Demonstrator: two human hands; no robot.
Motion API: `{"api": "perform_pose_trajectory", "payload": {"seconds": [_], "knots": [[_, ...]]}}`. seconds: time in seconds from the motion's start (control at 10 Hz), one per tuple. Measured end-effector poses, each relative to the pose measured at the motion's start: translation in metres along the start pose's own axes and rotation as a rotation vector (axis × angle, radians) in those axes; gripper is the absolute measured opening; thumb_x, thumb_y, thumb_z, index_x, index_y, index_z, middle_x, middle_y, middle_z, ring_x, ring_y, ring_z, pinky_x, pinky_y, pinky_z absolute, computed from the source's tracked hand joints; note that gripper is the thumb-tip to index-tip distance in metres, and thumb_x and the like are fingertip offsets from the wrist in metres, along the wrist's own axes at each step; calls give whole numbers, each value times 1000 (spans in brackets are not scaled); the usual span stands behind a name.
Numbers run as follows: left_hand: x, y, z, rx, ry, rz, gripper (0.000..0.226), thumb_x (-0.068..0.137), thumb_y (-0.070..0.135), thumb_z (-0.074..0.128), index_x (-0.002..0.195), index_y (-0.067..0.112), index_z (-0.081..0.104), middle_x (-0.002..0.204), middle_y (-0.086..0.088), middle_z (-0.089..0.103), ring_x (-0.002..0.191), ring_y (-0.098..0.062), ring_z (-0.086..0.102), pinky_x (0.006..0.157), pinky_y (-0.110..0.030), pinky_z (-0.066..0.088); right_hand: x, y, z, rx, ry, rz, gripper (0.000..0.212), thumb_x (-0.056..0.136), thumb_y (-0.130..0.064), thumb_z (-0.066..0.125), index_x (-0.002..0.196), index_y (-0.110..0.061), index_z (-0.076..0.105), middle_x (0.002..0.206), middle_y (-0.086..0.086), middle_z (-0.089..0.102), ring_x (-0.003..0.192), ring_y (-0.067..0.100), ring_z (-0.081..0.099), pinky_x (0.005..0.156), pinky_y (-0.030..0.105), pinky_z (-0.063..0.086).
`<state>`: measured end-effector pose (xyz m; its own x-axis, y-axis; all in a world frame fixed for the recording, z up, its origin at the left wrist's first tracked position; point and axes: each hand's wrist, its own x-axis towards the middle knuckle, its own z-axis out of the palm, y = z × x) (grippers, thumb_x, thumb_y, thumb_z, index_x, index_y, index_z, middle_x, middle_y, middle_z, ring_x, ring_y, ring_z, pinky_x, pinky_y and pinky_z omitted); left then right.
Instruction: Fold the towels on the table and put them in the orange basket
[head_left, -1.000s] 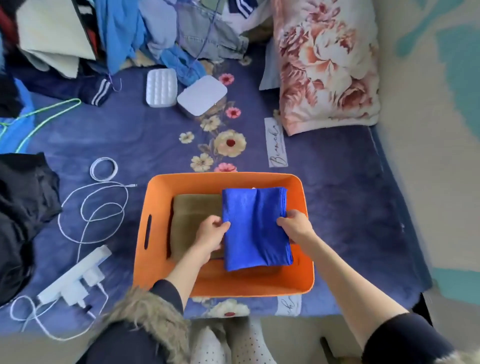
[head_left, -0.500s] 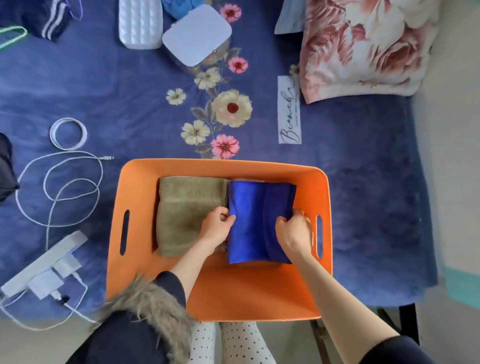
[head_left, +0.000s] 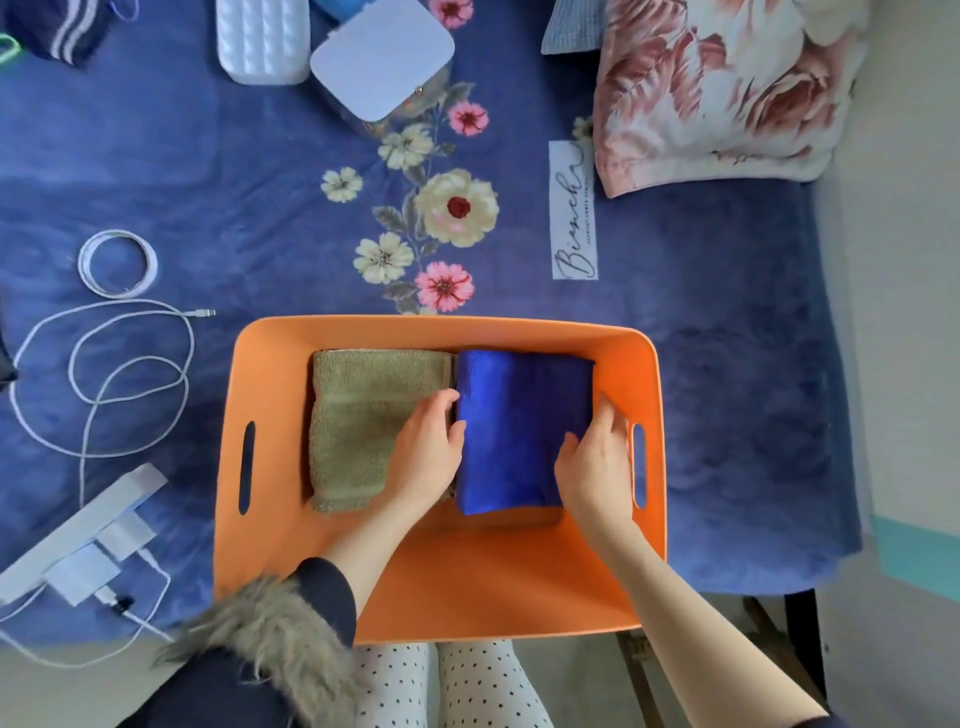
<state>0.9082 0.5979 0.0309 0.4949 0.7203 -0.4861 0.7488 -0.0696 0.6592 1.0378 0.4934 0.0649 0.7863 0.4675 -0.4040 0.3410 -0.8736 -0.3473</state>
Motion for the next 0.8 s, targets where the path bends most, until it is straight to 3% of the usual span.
{"api": "perform_pose_trajectory", "payload": {"seconds": [0.1,0.2,0.3,0.4,0.6,0.7,0.8], "knots": [[-13,-6,7,420,35,410,57,79,17,70,131,11,50,144,-14,42,131,-35,40,105,-46,36,-12,16,7,-369,-157,-248,63,90,-5,43,148,-11,17,155,16,13,141,30,19,107,34,30],[-13,-15,22,764,-200,489,91,79,48,65,149,29,11,154,-5,-21,140,-31,-22,110,-58,-10,-1,22,18,-576,-260,-340,78,91,-13,50,150,-15,0,157,15,-11,145,30,-3,112,34,27],[7,-28,26,881,-246,418,110,70,69,58,144,36,-15,142,0,-44,129,-29,-43,95,-62,-29,22,19,29,-676,-334,-376,105,83,-30,67,148,-18,-14,154,17,-20,143,33,-16,117,39,10],[25,-41,25,904,-241,343,115,60,82,51,132,46,-31,141,8,-46,132,-30,-38,93,-68,-26,41,20,39,-661,-410,-363,118,76,-38,73,146,-19,-20,154,17,-22,142,35,-17,116,42,-2],[37,-49,38,904,-276,310,117,57,87,45,123,49,-43,138,11,-51,132,-32,-39,90,-72,-24,59,27,58,-686,-461,-365,120,76,-43,72,145,-15,-23,152,20,-25,140,37,-23,114,43,-10],[40,-45,36,918,-323,282,116,57,88,44,120,49,-45,134,11,-54,127,-33,-44,92,-75,-17,55,20,54,-696,-484,-350,115,78,-42,69,146,-14,-20,152,21,-23,141,37,-21,115,45,-9],[37,-40,35,936,-353,274,115,58,88,44,119,49,-46,133,11,-55,124,-32,-47,94,-76,-15,54,4,30,-546,-536,-322,97,84,-45,62,150,-18,-5,156,15,-14,143,33,-15,117,42,0]]}}
